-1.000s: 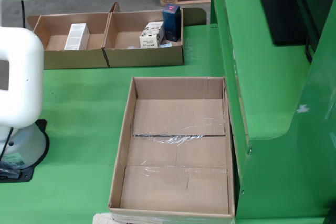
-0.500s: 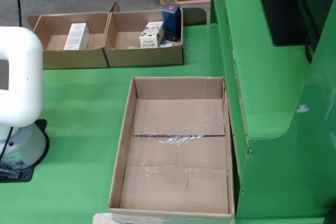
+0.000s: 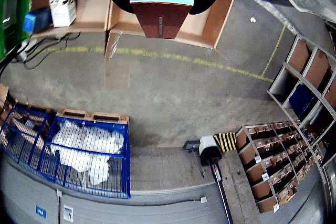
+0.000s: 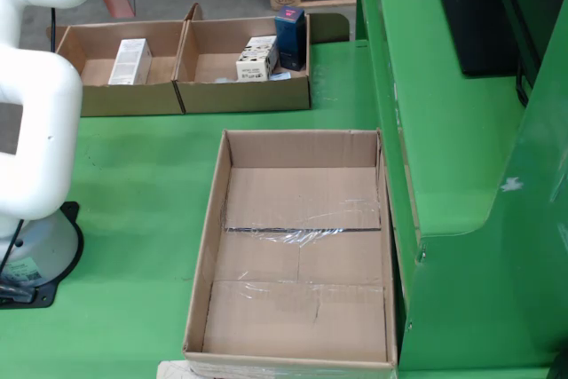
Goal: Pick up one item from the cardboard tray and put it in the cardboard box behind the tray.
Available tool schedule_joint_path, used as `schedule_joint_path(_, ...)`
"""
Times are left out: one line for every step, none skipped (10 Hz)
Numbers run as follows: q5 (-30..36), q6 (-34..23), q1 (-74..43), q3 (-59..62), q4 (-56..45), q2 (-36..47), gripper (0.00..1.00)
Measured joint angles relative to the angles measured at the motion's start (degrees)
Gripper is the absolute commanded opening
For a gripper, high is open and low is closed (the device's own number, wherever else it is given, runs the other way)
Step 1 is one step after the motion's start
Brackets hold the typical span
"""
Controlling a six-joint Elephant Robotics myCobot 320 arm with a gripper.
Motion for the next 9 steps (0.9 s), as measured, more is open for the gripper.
schedule_joint_path(0.52,0.00,-0.27,-0.09,-0.09,-0.62,0.00)
schedule_joint_path(1.31,0.00,-1.15,0.18,0.27,-2.03,0.00)
schedule_joint_path(2.63,0.00,-2.20,0.00,-0.70,-4.57,0.00)
schedule_joint_path(3.69,0.00,-2.64,0.00,-1.05,-6.07,0.00)
schedule_joint_path(5.09,0.09,-3.25,0.00,-2.20,-7.65,0.00)
schedule_joint_path(5.88,0.35,-3.69,0.00,-4.13,-9.06,0.00)
schedule_joint_path(5.97,0.53,-3.87,0.00,-4.31,-10.38,0.00)
schedule_joint_path(5.97,0.62,-4.13,-0.09,-4.57,-10.73,0.00)
schedule_joint_path(5.88,1.06,-4.40,0.00,-4.31,-11.69,0.00)
